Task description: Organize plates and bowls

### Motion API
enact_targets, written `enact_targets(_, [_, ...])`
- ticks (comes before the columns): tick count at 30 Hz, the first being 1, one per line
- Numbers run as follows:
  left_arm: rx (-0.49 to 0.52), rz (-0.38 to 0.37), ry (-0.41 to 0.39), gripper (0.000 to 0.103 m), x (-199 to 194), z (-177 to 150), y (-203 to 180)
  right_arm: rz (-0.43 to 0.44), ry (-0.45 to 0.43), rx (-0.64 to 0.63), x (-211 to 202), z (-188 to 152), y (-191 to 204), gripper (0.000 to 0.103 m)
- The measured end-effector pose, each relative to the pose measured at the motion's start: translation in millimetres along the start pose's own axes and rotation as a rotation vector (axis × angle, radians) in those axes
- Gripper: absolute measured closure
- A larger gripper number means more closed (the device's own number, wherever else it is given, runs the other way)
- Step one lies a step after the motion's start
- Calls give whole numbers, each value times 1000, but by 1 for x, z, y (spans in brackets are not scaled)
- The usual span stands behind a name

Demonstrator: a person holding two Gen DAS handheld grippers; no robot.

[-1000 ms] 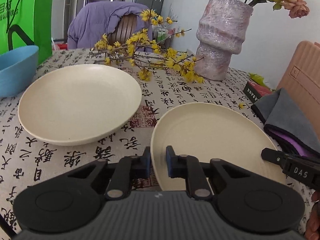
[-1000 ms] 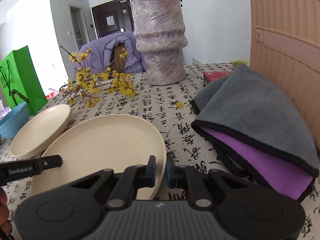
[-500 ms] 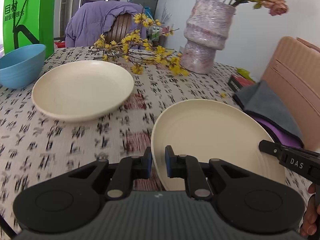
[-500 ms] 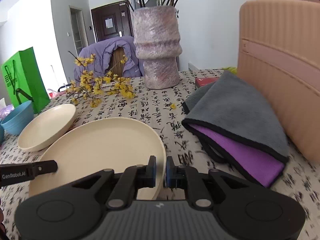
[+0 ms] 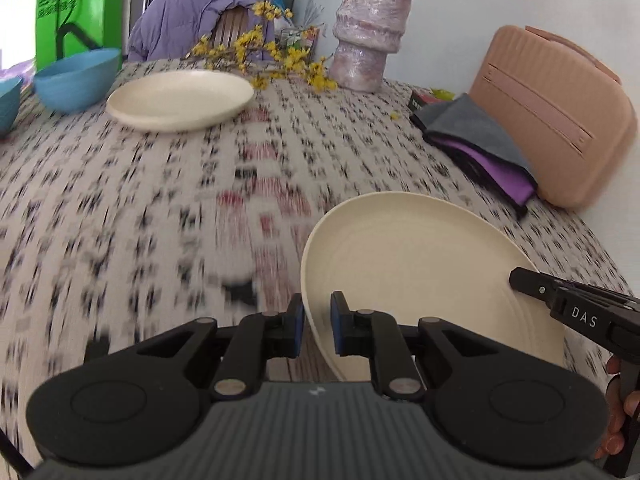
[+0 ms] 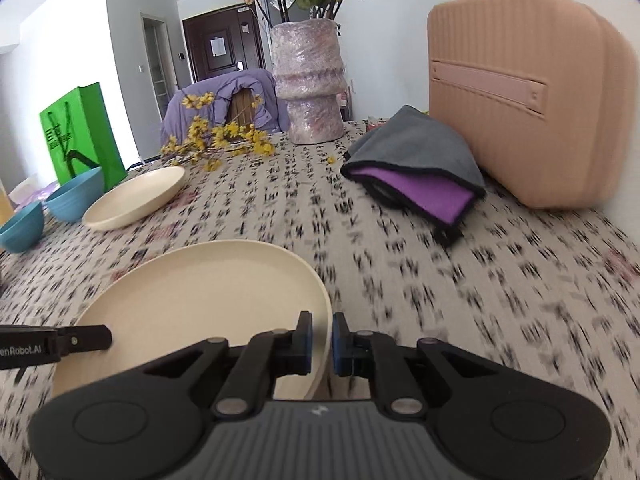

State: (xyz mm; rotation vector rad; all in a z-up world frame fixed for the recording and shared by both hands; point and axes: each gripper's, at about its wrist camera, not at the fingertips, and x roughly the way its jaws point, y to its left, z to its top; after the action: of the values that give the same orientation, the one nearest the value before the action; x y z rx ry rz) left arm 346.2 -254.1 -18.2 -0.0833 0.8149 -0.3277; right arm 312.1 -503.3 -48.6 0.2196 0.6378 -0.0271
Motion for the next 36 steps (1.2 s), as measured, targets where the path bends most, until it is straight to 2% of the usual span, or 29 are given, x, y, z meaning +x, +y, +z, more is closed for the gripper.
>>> enact_targets(8, [-15, -11, -9, 89, -37, -47, -3, 6, -5, 24, -43, -35, -2, 94])
enact_targets(20, [-45, 21, -35, 89, -59, -50, 19, 28, -20, -21, -52, -36, 27, 94])
enact_targets(29, [-110, 102, -67, 89, -94, -55, 80, 118, -13, -73, -42, -37, 94, 94])
enact_targets(36, [-186, 201, -109, 89, -133, -62, 149, 227, -3, -128, -31, -38, 172, 93])
